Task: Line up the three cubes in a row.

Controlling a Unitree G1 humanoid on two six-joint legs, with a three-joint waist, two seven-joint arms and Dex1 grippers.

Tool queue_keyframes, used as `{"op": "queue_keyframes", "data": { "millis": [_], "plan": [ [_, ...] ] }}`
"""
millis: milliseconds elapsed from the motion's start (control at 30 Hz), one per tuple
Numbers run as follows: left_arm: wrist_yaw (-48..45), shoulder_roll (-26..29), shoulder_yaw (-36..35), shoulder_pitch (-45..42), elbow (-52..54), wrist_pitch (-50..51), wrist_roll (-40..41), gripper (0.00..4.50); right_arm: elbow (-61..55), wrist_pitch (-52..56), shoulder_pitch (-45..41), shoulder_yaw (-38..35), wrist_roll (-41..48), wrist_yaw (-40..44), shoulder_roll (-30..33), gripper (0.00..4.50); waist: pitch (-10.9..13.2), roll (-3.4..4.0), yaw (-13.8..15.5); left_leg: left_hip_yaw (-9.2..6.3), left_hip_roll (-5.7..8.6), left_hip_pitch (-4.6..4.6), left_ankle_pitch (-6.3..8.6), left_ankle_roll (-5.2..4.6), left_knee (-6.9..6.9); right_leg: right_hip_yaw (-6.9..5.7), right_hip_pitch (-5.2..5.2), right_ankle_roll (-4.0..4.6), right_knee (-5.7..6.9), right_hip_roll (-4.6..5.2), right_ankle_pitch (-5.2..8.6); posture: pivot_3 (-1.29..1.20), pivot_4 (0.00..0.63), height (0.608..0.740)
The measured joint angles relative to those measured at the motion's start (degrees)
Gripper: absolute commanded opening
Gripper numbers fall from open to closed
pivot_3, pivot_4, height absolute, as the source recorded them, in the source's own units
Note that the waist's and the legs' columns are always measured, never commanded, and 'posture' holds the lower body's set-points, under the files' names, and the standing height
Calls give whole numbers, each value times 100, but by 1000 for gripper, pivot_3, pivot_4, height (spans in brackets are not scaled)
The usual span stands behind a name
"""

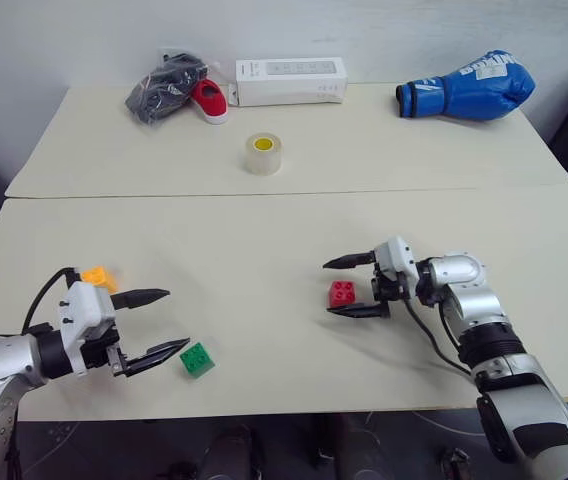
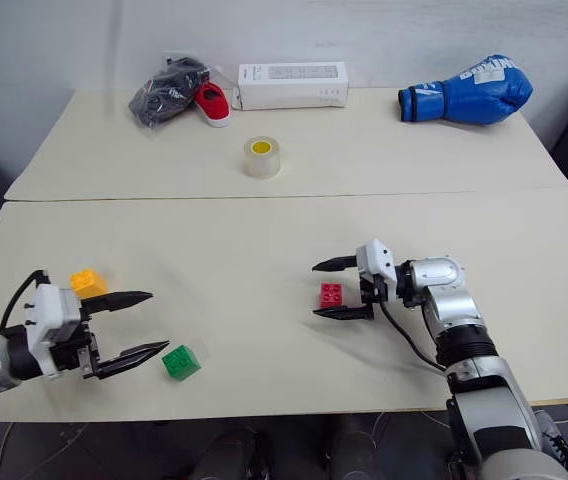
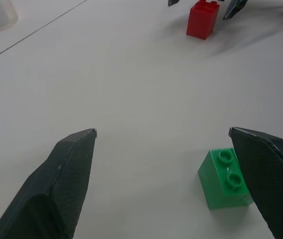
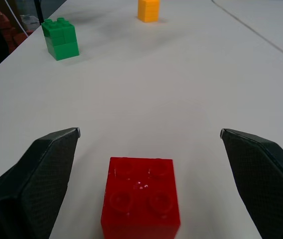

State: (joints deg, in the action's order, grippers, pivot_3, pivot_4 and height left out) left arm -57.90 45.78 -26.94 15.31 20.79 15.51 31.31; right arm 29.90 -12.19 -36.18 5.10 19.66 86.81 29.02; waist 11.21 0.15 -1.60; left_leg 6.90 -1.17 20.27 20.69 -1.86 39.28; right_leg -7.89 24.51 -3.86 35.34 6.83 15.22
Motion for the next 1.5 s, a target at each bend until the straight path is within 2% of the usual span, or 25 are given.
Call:
{"op": "queue_keyframes", "data": {
  "millis": [233,300,400,533,733,933,1033,1233,1300,1400,1500],
  "plan": [
    [-466,-38,-1387,1325,-846,-111,17,4500,-1382,122,1086,-993,997,104,515,4468,-1,-1,6,1,-9,-1,14,3,-1,-4,-3,3,-17,-8,2,0,150,740],
    [-649,-120,-1770,1782,-1239,-330,-57,4500,-1790,450,1706,-1066,1439,181,962,4468,0,-1,16,3,-9,-2,22,-3,0,-4,-4,4,-37,-6,2,0,150,740],
    [-793,-314,-1905,2118,-1345,-532,-144,4500,-2014,990,2186,-1172,1724,194,1411,4468,-5,-9,20,6,-1,-8,32,-13,0,-2,-3,4,-36,19,2,0,150,740],
    [-781,-491,-1446,2092,-800,-628,-171,4500,-2258,594,2479,-1225,1760,227,1280,4468,-7,-12,54,6,-1,-10,47,14,0,-2,-2,9,-31,23,-2,0,150,740],
    [-208,-789,-180,1390,195,-399,-255,4500,-2703,477,2701,-1181,1818,234,1053,4468,-6,-7,145,7,3,-9,33,-8,-1,0,-2,8,-29,22,-3,0,150,740],
    [501,-1189,742,941,353,-303,-580,4500,-2942,531,2787,-1186,1817,69,825,4468,-7,-9,145,10,3,-11,31,-7,0,-1,-4,6,-27,15,-3,0,150,740],
    [687,-1226,1033,793,295,-376,-835,3906,-3026,589,2785,-1190,1813,-83,779,4500,-7,-9,153,11,3,-11,30,-7,0,-1,-4,6,-26,14,-4,0,150,740],
    [935,-1333,1471,580,118,-471,-1147,1996,-3036,513,2877,-1242,1785,-173,708,4500,-8,-10,168,11,5,-11,28,-11,0,-1,-5,5,-27,16,-4,0,150,740],
    [929,-1300,1493,439,102,-439,-1131,1485,-3068,476,3034,-1303,1766,-215,708,4500,-8,-10,185,10,5,-11,27,-13,0,-3,-6,5,-26,17,-4,0,150,740],
    [689,-949,1657,-84,81,-193,-1023,1485,-3162,472,3314,-1472,1764,-262,712,4500,-8,-10,238,9,9,-10,22,-12,0,-3,-6,5,-22,18,-4,0,150,740],
    [285,-589,1935,-1243,-9,158,-835,1485,-3273,479,3521,-1656,1789,-309,719,4500,-8,-10,309,6,16,-13,15,-13,2,-4,-8,4,-13,23,-7,0,150,740]
  ]
}}
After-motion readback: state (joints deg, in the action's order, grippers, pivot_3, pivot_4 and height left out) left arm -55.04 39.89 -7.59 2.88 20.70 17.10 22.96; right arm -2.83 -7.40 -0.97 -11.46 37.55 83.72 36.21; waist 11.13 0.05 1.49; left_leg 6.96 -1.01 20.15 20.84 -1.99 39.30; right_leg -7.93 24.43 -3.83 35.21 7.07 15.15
